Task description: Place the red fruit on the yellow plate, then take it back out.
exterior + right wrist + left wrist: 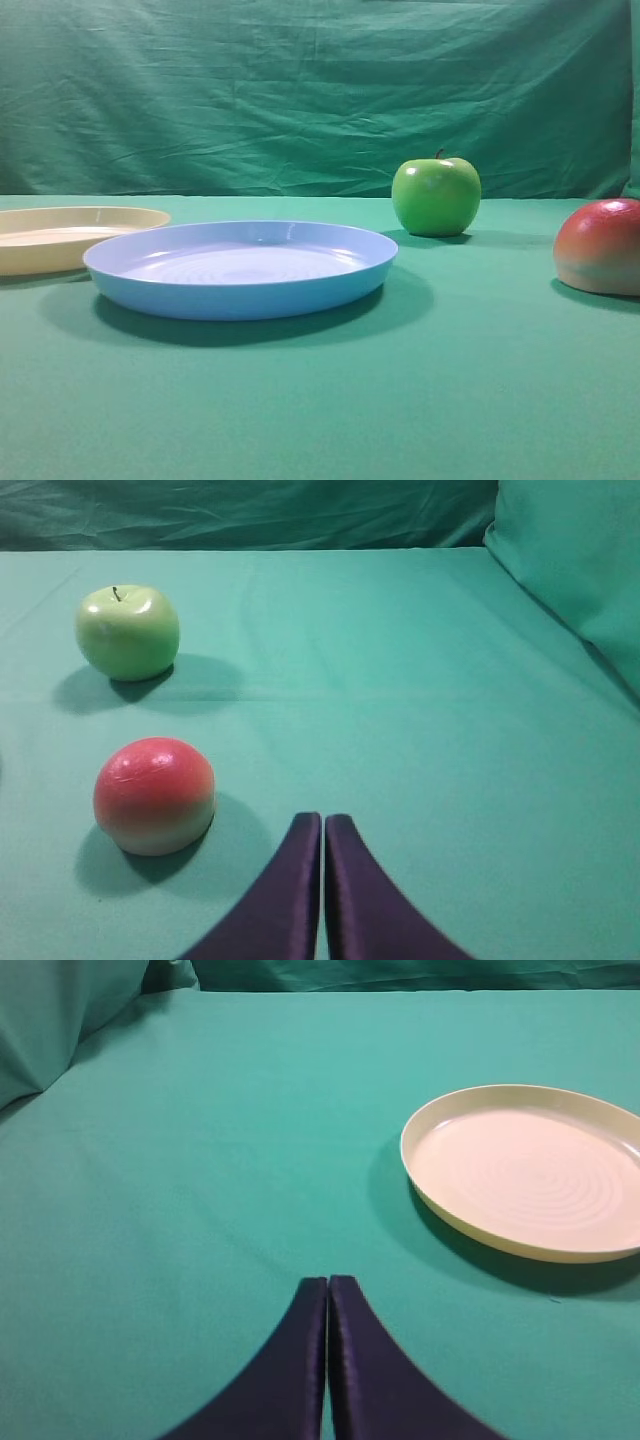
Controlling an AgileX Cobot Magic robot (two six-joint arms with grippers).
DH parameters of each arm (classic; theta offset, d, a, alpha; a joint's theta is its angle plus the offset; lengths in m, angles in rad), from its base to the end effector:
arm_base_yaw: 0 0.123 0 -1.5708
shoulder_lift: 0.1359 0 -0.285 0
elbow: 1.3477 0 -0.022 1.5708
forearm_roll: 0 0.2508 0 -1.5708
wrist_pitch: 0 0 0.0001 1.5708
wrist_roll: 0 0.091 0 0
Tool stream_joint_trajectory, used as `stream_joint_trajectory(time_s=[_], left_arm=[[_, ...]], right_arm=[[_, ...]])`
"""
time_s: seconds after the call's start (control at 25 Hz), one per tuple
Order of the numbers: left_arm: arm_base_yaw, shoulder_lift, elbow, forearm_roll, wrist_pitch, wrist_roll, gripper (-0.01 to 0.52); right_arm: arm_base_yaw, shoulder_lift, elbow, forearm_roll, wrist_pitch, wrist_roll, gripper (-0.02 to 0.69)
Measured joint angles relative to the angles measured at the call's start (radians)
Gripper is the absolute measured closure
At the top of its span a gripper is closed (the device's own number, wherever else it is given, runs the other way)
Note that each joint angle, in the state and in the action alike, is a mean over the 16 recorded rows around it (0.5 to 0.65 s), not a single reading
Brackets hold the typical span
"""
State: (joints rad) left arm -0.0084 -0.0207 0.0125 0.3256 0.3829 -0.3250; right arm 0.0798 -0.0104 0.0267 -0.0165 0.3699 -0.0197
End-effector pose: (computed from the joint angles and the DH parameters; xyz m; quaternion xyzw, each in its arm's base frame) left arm 0.0516 0.0105 0.1774 -0.0415 0.7939 0.0386 0.6054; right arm 0.0527 0.0037 0.1715 -0.0444 0.8033 0.0109 0.5938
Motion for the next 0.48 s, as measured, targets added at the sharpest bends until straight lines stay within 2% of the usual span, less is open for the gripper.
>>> stream_joint_trajectory(time_s=[0.48], left_arm=[[0.000, 0.000, 0.000, 0.000, 0.000, 0.000, 0.514]], right_arm=[[0.000, 0.000, 0.000, -0.001, 0.000, -0.003, 0.665]])
